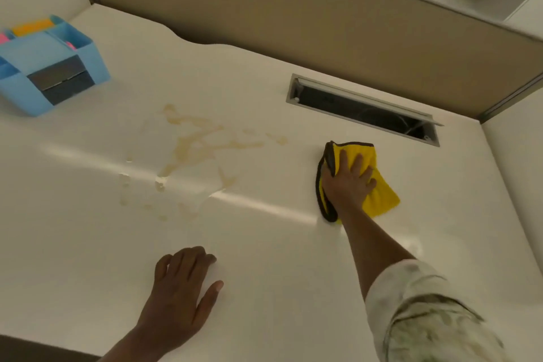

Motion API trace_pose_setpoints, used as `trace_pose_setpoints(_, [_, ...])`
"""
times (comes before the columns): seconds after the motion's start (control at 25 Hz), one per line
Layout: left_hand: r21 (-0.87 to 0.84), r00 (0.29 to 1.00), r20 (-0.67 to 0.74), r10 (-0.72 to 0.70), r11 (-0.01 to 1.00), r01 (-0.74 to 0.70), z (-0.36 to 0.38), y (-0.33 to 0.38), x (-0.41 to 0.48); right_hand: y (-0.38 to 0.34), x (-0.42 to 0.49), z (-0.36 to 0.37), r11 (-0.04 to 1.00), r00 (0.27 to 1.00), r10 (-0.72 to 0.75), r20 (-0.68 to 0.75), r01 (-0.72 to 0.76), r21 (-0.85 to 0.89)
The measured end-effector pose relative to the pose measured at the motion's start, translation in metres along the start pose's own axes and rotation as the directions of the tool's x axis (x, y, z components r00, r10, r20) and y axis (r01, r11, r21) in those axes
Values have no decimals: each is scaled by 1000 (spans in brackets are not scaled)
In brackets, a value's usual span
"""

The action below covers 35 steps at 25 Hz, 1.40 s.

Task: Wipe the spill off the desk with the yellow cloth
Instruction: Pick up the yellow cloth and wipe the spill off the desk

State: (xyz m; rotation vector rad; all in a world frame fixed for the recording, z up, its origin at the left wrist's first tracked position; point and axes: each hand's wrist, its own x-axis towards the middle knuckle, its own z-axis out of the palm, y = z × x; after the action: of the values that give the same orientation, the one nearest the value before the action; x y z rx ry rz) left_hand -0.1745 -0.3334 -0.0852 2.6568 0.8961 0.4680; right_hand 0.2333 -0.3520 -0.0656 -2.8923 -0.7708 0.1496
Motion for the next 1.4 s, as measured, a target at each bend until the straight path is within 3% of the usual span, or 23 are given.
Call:
trace_pose_setpoints(0.04, [-22, 1000, -13, -12, 1000, 12, -1, -2, 0, -22, -4, 4, 1000, 1000, -23, 14, 23, 13])
trace_pose_setpoints(0.12, [-36, 999, -38, -19, 999, 18, -5, -7, 1, -42, -49, 15, 967, 968, -252, 7, 253, -16])
trace_pose_setpoints(0.24, [27, 994, -76, -80, 996, 83, -18, -44, 0, -4, -144, 15, 782, 780, -618, 94, 623, -30])
trace_pose_setpoints(0.32, [79, 970, -130, -205, 973, 216, -38, -88, 4, 39, -132, 2, 670, 667, -738, 100, 742, -4])
trace_pose_setpoints(0.36, [104, 953, -154, -261, 955, 278, -50, -113, 7, 58, -108, -2, 674, 675, -733, 88, 737, -35])
trace_pose_setpoints(0.4, [129, 939, -168, -301, 937, 324, -61, -137, 11, 69, -79, -4, 740, 744, -666, 53, 668, -81])
trace_pose_setpoints(0.48, [148, 918, -175, -355, 913, 381, -76, -177, 26, 59, -17, -7, 941, 944, -327, -40, 321, -108])
trace_pose_setpoints(0.56, [133, 900, -211, -382, 901, 414, -77, -197, 42, 16, 23, -5, 999, 998, 29, -52, -30, -13])
trace_pose_setpoints(0.6, [135, 893, -238, -382, 898, 420, -75, -200, 51, -11, 34, 0, 994, 993, 109, -37, -108, 17])
trace_pose_setpoints(0.64, [144, 889, -258, -377, 896, 421, -72, -200, 59, -39, 35, 5, 995, 995, 99, -18, -99, 26])
trace_pose_setpoints(0.72, [153, 889, -272, -369, 895, 419, -73, -197, 69, -82, 1, 22, 989, 989, -146, -19, 145, -19])
trace_pose_setpoints(0.76, [154, 887, -283, -364, 896, 417, -74, -195, 71, -89, -29, 28, 941, 943, -334, 0, 333, -55])
trace_pose_setpoints(0.84, [167, 882, -288, -374, 887, 431, -75, -195, 73, -74, -79, 25, 735, 734, -672, 100, 677, -35])
trace_pose_setpoints(0.92, [165, 879, -266, -395, 880, 445, -73, -196, 74, -42, -61, 8, 533, 525, -839, 144, 846, 15])
trace_pose_setpoints(0.96, [158, 878, -257, -405, 878, 451, -71, -196, 74, -29, -37, 4, 534, 530, -837, 138, 845, -8])
trace_pose_setpoints(1.0, [152, 876, -253, -411, 877, 456, -71, -196, 74, -26, -8, 3, 626, 626, -773, 105, 779, -38])
trace_pose_setpoints(1.08, [144, 868, -247, -430, 870, 471, -73, -197, 75, -56, 43, 9, 905, 906, -424, -14, 422, -54])
trace_pose_setpoints(1.12, [144, 864, -248, -437, 866, 479, -73, -198, 75, -88, 60, 16, 977, 976, -215, -48, 214, -13])
trace_pose_setpoints(1.16, [144, 864, -250, -437, 866, 479, -72, -198, 75, -123, 66, 21, 998, 998, -51, -42, 51, 20])
trace_pose_setpoints(1.2, [139, 864, -255, -435, 868, 477, -71, -197, 75, -155, 64, 27, 999, 1000, 16, -25, -15, 35])
trace_pose_setpoints(1.24, [135, 863, -259, -433, 869, 476, -72, -198, 75, -183, 56, 34, 998, 999, -40, -23, 41, 41])
trace_pose_setpoints(1.32, [131, 866, -269, -421, 875, 466, -71, -197, 74, -202, 21, 44, 923, 924, -383, -11, 383, 31])
trace_pose_setpoints(1.4, [132, 870, -277, -408, 881, 455, -70, -197, 73, -171, -15, 45, 680, 677, -732, 72, 733, 17])
